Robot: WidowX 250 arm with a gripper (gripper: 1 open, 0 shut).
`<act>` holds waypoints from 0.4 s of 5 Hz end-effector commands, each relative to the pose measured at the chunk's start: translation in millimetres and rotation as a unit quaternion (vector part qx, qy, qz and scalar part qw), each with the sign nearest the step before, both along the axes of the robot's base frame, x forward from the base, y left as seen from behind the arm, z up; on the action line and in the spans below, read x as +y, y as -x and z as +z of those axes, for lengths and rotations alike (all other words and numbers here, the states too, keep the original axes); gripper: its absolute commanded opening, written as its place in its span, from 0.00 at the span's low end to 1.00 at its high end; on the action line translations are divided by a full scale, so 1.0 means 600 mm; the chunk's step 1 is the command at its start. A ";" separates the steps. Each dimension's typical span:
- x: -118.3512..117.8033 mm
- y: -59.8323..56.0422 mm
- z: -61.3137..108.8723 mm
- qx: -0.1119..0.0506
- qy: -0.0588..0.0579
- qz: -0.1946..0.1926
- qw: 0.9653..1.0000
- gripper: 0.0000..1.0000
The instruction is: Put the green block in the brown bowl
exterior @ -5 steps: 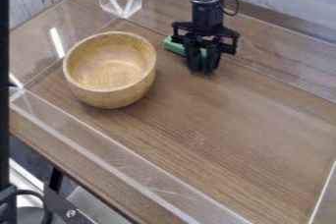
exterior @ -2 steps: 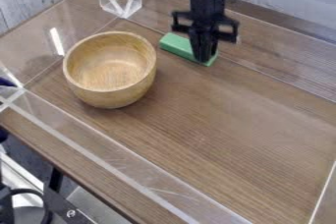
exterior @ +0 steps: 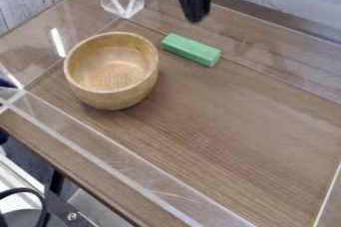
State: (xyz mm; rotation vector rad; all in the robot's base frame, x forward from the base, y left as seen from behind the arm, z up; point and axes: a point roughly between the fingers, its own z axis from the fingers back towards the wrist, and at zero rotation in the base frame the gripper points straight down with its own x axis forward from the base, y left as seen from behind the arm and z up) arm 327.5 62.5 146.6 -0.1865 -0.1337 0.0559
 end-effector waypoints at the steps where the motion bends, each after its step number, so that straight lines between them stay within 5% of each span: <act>1: 0.000 -0.013 0.014 -0.036 -0.017 -0.004 0.999 0.00; 2: 0.008 -0.031 -0.007 -0.035 -0.025 0.024 0.999 1.00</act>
